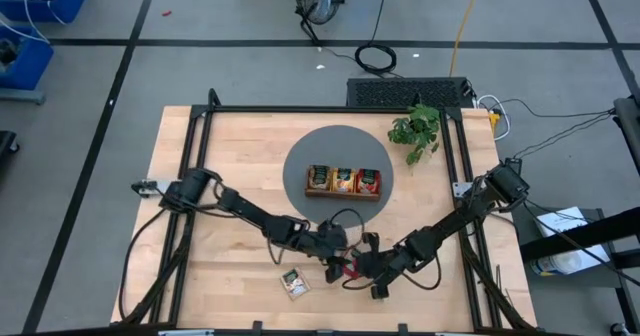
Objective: Pick & Place Tea
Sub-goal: Put the top red tea bag into the right slot of the wooden organizer
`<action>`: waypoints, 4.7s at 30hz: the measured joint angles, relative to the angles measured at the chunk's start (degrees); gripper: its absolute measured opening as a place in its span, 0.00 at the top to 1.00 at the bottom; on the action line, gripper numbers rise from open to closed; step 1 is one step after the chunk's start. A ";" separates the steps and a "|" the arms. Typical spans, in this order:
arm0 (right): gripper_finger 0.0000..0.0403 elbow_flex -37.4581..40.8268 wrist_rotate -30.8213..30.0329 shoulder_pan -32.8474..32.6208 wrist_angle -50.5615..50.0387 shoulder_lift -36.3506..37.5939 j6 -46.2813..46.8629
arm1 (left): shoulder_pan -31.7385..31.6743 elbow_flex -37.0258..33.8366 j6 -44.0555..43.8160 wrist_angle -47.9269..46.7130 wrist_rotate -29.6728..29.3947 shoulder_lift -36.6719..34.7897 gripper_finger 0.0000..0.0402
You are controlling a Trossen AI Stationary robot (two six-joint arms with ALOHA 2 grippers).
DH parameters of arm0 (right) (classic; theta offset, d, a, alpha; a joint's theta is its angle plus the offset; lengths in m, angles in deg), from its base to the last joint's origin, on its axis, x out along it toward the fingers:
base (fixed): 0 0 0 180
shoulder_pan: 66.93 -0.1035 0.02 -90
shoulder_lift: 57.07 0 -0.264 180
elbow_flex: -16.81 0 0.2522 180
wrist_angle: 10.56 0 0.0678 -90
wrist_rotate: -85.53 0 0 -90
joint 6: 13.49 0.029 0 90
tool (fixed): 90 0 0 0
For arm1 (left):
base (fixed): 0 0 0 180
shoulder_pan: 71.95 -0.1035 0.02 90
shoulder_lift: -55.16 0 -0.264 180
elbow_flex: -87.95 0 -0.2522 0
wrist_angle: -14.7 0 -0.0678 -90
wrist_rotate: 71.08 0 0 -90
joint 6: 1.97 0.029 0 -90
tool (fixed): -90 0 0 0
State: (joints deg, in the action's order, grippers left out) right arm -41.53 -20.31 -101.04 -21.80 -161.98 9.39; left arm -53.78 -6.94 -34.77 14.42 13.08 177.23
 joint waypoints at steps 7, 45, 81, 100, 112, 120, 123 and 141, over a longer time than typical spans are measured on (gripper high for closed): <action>1.00 2.38 -0.87 0.52 4.36 0.00 0.04 | -0.41 6.18 0.32 -3.87 2.50 4.90 0.47; 0.54 4.08 -24.76 -10.16 9.37 23.56 -2.22 | 5.10 8.70 27.96 -7.51 -11.92 -3.60 0.92; 1.00 4.02 -15.37 -4.54 11.37 19.89 -0.06 | 7.52 8.73 34.13 -7.74 -19.57 -4.42 0.96; 1.00 0.13 -5.73 1.65 -4.92 22.01 8.05 | 19.95 -3.49 12.06 -26.37 -24.19 -14.23 0.76; 1.00 -17.52 1.37 14.20 -39.45 22.13 6.81 | 22.47 -21.42 24.79 12.75 -17.63 -14.13 0.98; 1.00 -17.73 6.60 14.91 -44.98 21.94 9.72 | 22.37 -22.16 25.27 16.24 -16.68 -14.13 0.99; 1.00 -17.73 6.89 13.93 -47.79 21.86 11.06 | 22.26 -22.14 27.71 17.09 -16.70 -14.19 0.96; 1.00 -17.73 11.52 13.17 -49.53 21.86 15.46 | 15.17 -22.07 30.55 24.18 -25.25 -15.44 0.99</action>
State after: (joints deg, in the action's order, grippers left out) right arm -59.26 -8.79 -87.87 -71.33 -140.12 24.86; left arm -38.61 -29.02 -4.22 38.60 -12.17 161.79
